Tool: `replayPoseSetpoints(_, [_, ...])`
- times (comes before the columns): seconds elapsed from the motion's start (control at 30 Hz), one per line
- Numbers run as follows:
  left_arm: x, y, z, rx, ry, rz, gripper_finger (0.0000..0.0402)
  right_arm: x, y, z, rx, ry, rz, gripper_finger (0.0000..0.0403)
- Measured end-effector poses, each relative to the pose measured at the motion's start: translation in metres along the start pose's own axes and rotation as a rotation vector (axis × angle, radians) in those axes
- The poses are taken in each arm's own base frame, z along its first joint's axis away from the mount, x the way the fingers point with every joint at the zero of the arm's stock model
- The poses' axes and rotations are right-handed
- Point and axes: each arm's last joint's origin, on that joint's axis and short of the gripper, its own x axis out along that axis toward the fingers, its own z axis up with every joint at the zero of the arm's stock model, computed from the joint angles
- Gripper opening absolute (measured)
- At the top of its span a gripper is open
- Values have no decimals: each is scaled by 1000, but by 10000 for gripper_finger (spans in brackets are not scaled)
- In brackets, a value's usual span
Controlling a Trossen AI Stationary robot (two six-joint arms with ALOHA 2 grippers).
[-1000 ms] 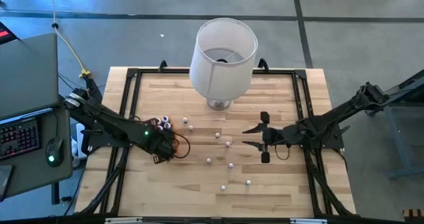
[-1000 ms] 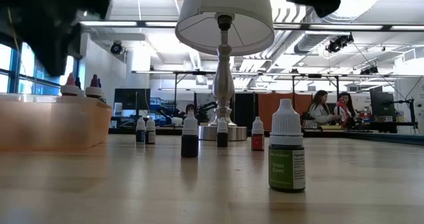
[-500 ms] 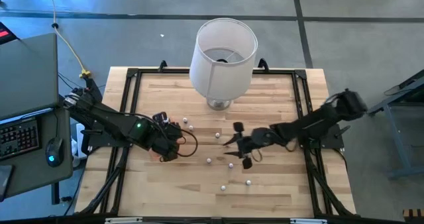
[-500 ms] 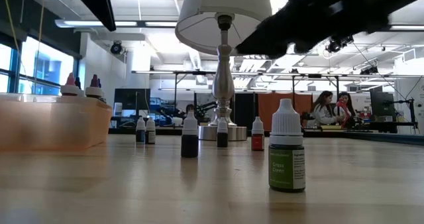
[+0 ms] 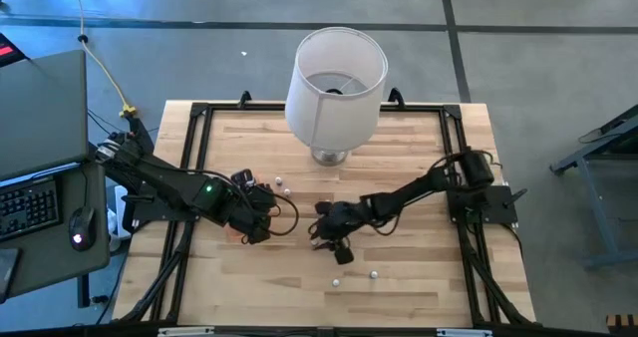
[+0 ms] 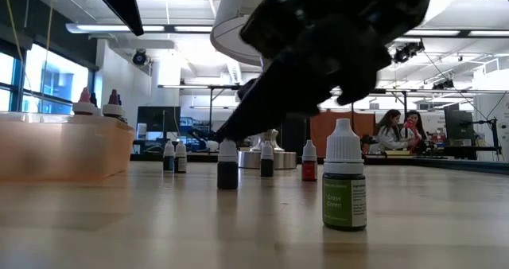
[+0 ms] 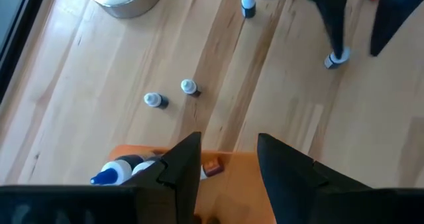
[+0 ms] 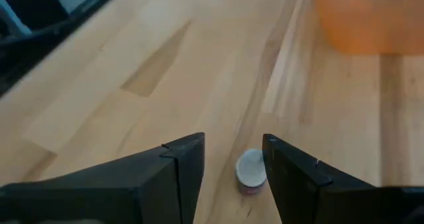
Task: Pick & Place food coloring
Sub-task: Put the purple food coloring bottle into the orange bin
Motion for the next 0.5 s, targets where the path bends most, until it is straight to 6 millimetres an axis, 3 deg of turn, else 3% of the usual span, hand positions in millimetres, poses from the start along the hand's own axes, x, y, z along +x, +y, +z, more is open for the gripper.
replayPoseSetpoints(0.2, [0, 0, 0, -1, -1, -1, 145, 15, -4, -2, 13, 44, -24, 126])
replayPoseSetpoints(0.5, [-4, 7, 1, -5, -87, 103, 145, 14, -7, -1, 43, 5, -45, 64])
